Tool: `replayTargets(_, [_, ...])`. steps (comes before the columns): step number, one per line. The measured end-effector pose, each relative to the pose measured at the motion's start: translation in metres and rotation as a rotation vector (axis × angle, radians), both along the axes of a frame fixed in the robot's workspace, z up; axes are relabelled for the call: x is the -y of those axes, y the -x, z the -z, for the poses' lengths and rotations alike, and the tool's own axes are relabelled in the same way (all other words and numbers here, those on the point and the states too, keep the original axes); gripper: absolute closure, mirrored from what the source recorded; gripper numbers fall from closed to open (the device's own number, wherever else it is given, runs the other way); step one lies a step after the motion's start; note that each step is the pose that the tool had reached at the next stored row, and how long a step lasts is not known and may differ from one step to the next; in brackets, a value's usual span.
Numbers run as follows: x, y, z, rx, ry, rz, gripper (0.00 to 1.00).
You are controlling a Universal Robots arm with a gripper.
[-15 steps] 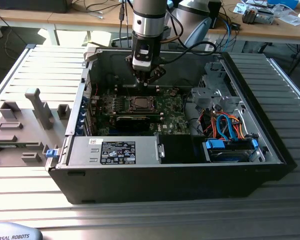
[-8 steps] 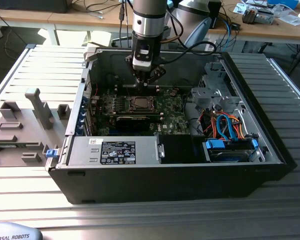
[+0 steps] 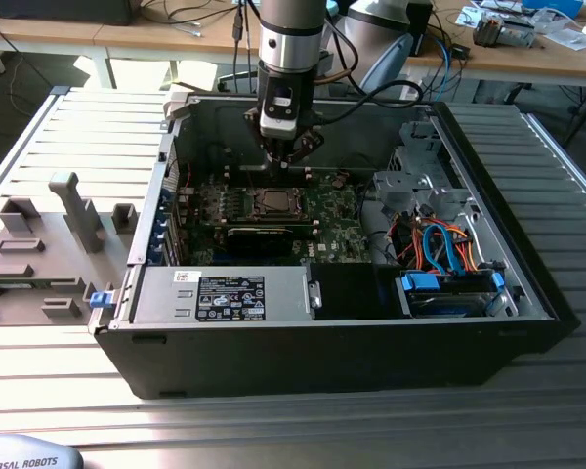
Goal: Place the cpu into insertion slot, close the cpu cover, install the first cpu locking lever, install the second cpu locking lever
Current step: 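Install the first cpu locking lever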
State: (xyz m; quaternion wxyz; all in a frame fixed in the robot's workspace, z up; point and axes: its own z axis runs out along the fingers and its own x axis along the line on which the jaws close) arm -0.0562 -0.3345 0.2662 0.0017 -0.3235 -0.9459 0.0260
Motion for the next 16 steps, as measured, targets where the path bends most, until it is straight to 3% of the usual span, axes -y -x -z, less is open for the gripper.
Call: replayTargets(16, [0.0000,0.0000,0.0000,0.0000,0.0000,-0.013,0.89])
